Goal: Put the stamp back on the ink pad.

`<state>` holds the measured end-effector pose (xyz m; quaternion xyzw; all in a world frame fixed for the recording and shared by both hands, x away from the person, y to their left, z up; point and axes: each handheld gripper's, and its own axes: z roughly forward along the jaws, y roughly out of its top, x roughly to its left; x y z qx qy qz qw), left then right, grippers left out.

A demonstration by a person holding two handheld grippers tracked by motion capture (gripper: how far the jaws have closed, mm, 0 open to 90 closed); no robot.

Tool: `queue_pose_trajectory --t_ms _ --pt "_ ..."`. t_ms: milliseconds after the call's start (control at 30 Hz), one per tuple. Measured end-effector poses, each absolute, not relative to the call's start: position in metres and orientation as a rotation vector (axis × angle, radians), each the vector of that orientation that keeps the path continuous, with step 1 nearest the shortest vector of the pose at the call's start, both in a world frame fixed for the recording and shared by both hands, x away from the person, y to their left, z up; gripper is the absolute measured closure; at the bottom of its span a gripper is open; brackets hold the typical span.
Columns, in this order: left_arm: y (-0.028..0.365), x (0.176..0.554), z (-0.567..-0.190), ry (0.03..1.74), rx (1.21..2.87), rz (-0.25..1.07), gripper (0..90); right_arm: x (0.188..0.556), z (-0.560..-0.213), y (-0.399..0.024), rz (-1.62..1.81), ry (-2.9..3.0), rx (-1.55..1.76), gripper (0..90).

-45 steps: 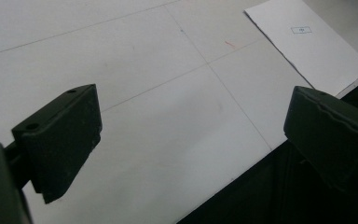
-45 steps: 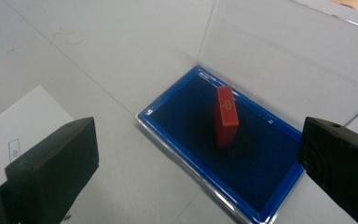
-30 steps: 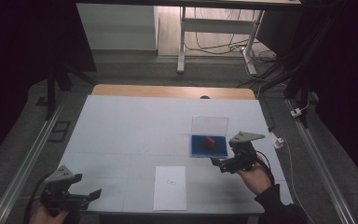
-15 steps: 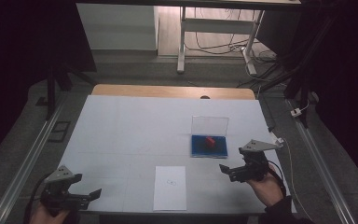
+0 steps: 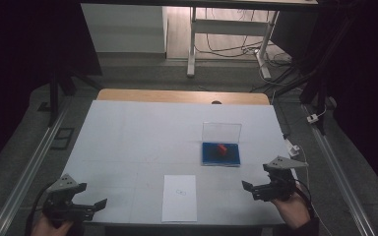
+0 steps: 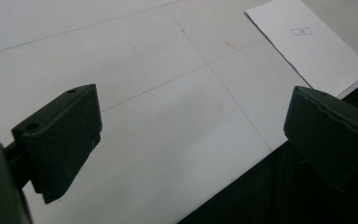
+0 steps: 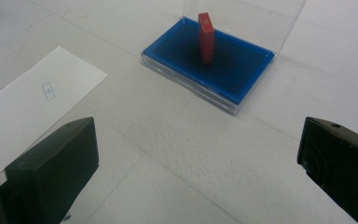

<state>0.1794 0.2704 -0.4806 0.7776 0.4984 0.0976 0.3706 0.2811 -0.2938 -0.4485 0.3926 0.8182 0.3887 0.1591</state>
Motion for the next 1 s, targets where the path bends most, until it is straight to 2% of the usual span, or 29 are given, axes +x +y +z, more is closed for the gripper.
queue_pose_trajectory --t_ms 1000 --pt "0.271 0.179 -0.481 1.284 1.987 0.252 4.5 0.244 -0.457 -0.323 1.045 2.305 1.255 0.0"
